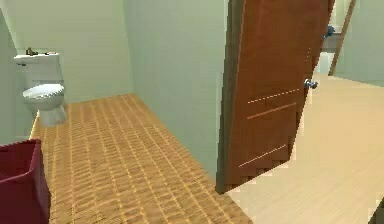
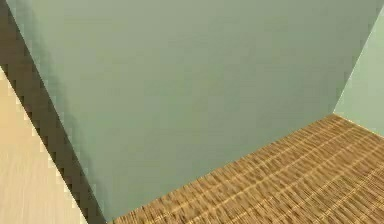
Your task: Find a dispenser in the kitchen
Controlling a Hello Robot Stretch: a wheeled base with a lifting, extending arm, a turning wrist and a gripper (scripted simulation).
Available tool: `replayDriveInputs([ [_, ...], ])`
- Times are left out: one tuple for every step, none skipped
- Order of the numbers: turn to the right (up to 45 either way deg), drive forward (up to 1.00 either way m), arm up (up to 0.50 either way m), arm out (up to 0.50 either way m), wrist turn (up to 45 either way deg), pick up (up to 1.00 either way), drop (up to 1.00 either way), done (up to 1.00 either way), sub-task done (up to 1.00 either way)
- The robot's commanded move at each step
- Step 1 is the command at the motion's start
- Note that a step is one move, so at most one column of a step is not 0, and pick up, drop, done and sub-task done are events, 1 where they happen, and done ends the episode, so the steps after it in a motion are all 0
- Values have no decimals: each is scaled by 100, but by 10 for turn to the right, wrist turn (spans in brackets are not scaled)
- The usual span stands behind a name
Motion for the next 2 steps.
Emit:
replayDriveInputs([
  [210,0,0,0,0,0,0,0,0],
  [0,95,0,0,0,0,0,0,0],
])
